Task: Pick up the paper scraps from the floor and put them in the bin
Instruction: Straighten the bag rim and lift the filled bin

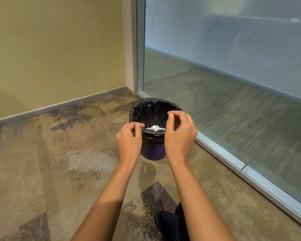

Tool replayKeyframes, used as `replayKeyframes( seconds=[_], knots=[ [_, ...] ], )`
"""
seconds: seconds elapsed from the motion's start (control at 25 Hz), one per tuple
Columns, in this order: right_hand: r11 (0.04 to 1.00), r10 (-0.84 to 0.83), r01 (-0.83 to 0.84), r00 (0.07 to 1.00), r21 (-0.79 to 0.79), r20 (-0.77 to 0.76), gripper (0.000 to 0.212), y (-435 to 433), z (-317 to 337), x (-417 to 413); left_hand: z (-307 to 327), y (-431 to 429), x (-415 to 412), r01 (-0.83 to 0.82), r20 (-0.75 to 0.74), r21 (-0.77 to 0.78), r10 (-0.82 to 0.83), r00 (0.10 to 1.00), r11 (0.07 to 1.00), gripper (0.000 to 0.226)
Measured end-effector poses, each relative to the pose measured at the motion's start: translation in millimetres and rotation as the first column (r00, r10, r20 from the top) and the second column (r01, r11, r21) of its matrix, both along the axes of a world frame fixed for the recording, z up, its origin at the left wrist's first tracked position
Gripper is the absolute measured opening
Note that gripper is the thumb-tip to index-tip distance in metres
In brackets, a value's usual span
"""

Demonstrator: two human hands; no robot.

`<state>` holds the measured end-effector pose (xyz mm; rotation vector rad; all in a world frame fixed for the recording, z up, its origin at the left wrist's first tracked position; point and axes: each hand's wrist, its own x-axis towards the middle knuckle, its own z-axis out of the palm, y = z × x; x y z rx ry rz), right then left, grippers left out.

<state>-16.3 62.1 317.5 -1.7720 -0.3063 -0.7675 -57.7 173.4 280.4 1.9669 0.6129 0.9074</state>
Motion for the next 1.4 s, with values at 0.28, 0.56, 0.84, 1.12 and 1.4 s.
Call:
replayKeyframes(
  seconds=[0.28, 0.56, 0.84, 1.12, 1.4],
  knots=[
    [0.995, -0.015, 0.003, 0.993, -0.099, -0.120, 0.011, 20.5, -32.0, 32.9, -28.1, 29.0, 64.4, -0.011, -0.170, -0.075, -0.002, 0.985, 0.997, 0.026],
    [0.989, -0.065, 0.027, 0.961, -0.143, -0.270, 0.012, 29.2, -41.4, 27.0, -30.0, 28.0, 67.4, 0.014, -0.290, -0.148, -0.057, 0.955, 0.989, 0.023],
    [0.994, -0.075, 0.036, 0.914, -0.104, -0.399, 0.013, 21.0, 16.4, 2.0, 41.6, 15.1, 31.2, 0.066, -0.351, -0.149, -0.115, 0.929, 0.987, 0.022],
    [0.980, -0.026, -0.056, 0.916, -0.190, -0.401, 0.016, -17.2, 126.4, -9.2, 175.2, -10.4, 8.6, 0.044, -0.360, -0.181, -0.108, 0.927, 0.982, 0.021],
    [0.960, -0.007, -0.089, 0.939, -0.265, -0.343, 0.012, -38.3, 267.8, 16.7, 312.8, -17.9, 9.6, 0.086, -0.359, -0.152, -0.136, 0.924, 0.985, 0.022]
  ],
)
